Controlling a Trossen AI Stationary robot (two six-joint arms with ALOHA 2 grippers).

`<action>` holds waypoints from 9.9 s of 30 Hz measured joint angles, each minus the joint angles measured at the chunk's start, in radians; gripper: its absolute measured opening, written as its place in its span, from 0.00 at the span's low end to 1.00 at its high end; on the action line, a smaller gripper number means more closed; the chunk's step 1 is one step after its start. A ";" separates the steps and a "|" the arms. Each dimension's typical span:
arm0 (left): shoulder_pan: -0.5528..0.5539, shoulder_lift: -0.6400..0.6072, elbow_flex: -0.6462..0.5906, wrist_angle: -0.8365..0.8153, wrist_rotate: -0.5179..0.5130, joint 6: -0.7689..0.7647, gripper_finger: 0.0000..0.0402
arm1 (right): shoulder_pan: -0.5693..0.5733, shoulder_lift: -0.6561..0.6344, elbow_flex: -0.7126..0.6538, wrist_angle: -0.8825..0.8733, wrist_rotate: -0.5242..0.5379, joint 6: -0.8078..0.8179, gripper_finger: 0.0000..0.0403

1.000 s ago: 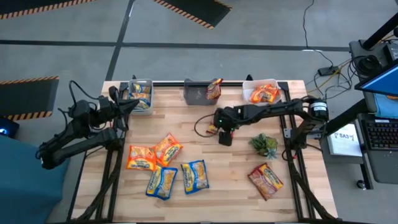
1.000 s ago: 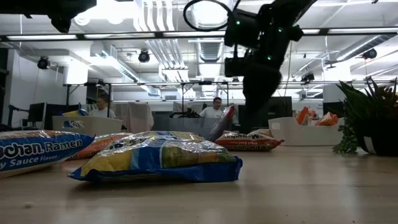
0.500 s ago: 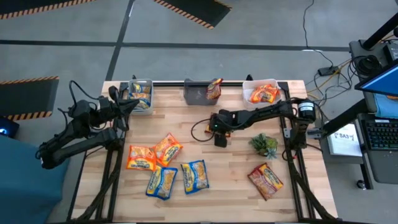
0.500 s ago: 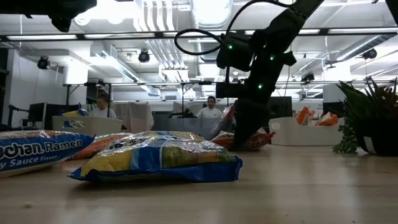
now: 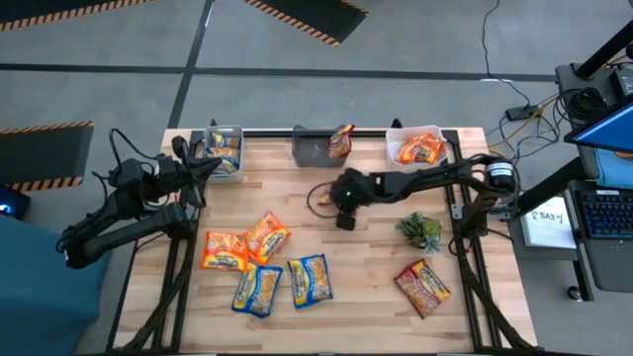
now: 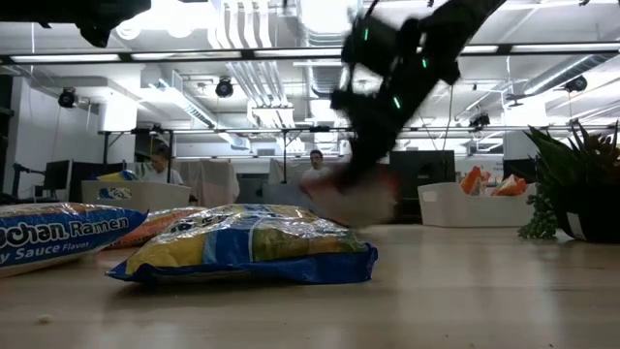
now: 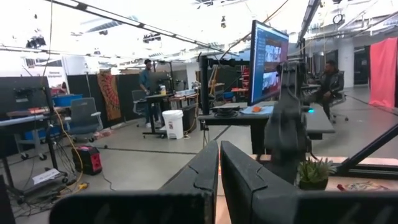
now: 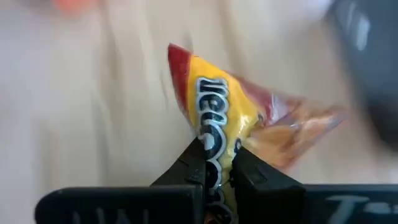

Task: Sort Maruchan noodles
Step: Put the red noodle pack into the black bin, then put the orange noodle pack into the white bin, then put the blue noodle pack into the gray bin

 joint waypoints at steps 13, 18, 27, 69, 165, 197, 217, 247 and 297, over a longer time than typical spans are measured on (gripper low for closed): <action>0.000 -0.014 0.000 -0.007 0.003 -0.035 0.00 | -0.205 0.083 0.004 0.909 0.110 0.000 0.05; 0.000 -0.019 0.001 -0.016 0.003 -0.051 0.00 | -0.285 0.223 0.027 1.051 0.111 0.145 0.06; 0.000 -0.020 0.001 -0.027 0.004 -0.092 0.00 | -0.317 0.300 0.154 0.864 0.077 0.244 0.36; -0.313 0.729 0.020 -0.264 0.040 -0.366 0.02 | -0.106 -0.390 -0.158 0.340 -0.074 -0.046 0.50; -0.352 1.013 0.562 -0.401 -0.197 0.091 0.40 | -0.460 -0.331 0.145 -0.810 0.221 0.417 0.04; -0.470 1.393 0.271 0.217 0.330 -0.186 0.44 | -0.216 -0.538 0.032 -0.508 0.234 0.477 0.54; -0.553 1.667 0.450 0.061 0.218 -0.125 0.62 | -0.040 -0.458 0.030 -0.474 0.241 0.492 0.53; -0.620 1.704 0.450 0.115 0.210 -0.205 0.04 | 0.022 -0.460 0.024 -0.457 0.243 0.486 0.53; 0.306 1.122 0.460 -0.599 -0.706 0.040 0.00 | -0.244 -0.460 -0.182 0.210 0.309 0.104 0.53</action>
